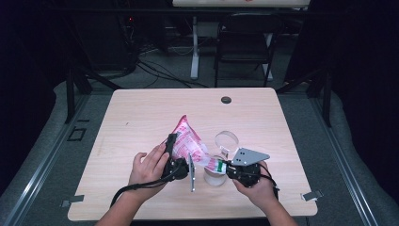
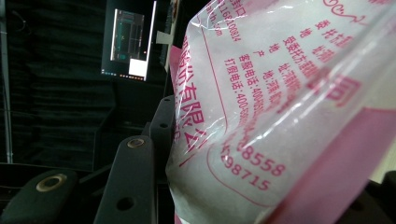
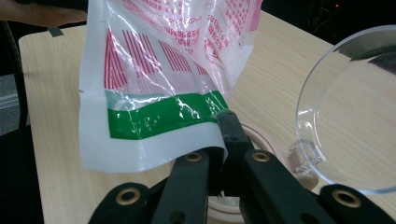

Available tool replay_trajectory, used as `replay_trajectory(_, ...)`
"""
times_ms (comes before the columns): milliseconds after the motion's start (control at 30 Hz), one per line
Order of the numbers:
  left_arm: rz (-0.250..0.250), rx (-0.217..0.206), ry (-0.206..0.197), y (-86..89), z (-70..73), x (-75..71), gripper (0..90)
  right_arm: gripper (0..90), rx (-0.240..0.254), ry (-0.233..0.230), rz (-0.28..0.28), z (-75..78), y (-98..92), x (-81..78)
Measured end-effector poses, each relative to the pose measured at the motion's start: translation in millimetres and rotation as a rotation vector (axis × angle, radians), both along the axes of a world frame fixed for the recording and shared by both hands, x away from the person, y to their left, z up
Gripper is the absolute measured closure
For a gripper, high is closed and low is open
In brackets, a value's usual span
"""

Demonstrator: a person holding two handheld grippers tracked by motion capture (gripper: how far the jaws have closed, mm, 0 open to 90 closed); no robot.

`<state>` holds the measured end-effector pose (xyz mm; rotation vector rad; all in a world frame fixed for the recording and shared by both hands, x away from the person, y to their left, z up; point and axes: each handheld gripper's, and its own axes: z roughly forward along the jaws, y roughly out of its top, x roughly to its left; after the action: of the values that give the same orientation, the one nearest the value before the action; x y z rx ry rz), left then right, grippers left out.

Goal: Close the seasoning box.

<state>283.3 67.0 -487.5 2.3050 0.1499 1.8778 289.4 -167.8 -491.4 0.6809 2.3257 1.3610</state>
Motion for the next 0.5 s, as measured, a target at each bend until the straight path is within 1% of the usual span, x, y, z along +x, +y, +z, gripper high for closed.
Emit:
replay_trajectory(300, 0.0, 0.004, -0.003, -0.7, 0.6, 0.3, 59.5, 90.0, -0.002, 0.001, 0.002, 0.0, -0.5, 0.4)
replay_trajectory(500, 0.005, 0.007, 0.002, -1.4, 1.5, -0.1, 59.5, 90.0, -0.001, 0.0, 0.001, 0.2, -0.9, 0.5)
